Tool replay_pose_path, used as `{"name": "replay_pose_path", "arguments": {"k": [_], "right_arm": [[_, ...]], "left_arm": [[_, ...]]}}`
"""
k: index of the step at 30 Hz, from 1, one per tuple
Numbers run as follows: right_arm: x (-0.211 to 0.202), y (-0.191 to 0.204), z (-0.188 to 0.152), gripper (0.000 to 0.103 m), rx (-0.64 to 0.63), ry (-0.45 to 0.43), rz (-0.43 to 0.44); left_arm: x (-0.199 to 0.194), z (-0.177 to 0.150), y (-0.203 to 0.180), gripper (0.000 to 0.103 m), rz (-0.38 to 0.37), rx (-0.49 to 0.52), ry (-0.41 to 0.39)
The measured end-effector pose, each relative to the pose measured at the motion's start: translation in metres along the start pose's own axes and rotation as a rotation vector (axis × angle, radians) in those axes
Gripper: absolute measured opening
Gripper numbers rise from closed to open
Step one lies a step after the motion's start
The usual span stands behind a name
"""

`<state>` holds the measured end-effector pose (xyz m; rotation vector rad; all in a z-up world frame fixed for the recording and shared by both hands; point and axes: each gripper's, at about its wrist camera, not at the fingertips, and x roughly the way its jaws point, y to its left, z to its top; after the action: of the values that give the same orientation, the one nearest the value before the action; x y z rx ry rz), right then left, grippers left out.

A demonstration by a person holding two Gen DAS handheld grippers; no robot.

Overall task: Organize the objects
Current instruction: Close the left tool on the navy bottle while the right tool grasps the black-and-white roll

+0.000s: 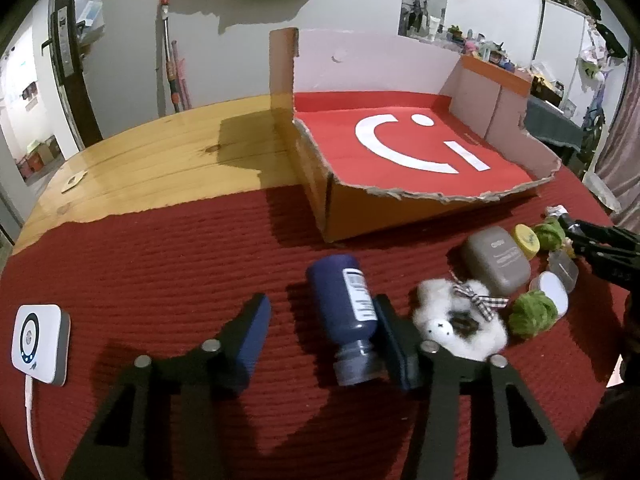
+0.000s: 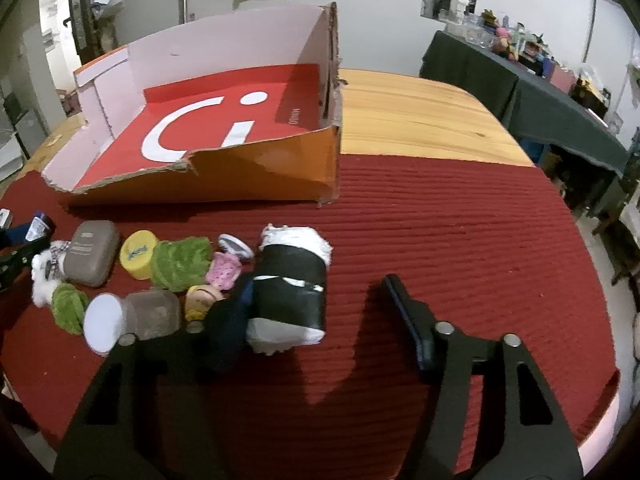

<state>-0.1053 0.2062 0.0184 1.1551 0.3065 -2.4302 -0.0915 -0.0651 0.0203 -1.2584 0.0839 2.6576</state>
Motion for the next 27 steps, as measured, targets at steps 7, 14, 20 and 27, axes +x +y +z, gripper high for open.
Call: {"name": "replay_pose_path", "arguments": {"k": [7, 14, 20, 27], "right_arm": [[-0.004, 0.003, -0.001, 0.032, -0.026, -0.014, 0.056], [-0.019, 0.000, 0.004, 0.032, -0.026, -0.061, 0.077], [-0.025, 0.001, 0.009, 0.032, -0.036, -0.077, 0.083], [-0.037, 0.001, 0.019, 0.032, -0.038, -0.119, 0.100]], "left_arm": [[-0.003, -0.001, -0.002, 0.031, -0.014, -0.006, -0.007], [-0.018, 0.005, -0.007, 0.030, -0.014, -0.003, -0.051], [-0.026, 0.010, -0.008, 0.030, -0.016, -0.007, -0.078], [-0.046, 0.026, -0.009, 0.030, -0.027, -0.015, -0.150]]}}
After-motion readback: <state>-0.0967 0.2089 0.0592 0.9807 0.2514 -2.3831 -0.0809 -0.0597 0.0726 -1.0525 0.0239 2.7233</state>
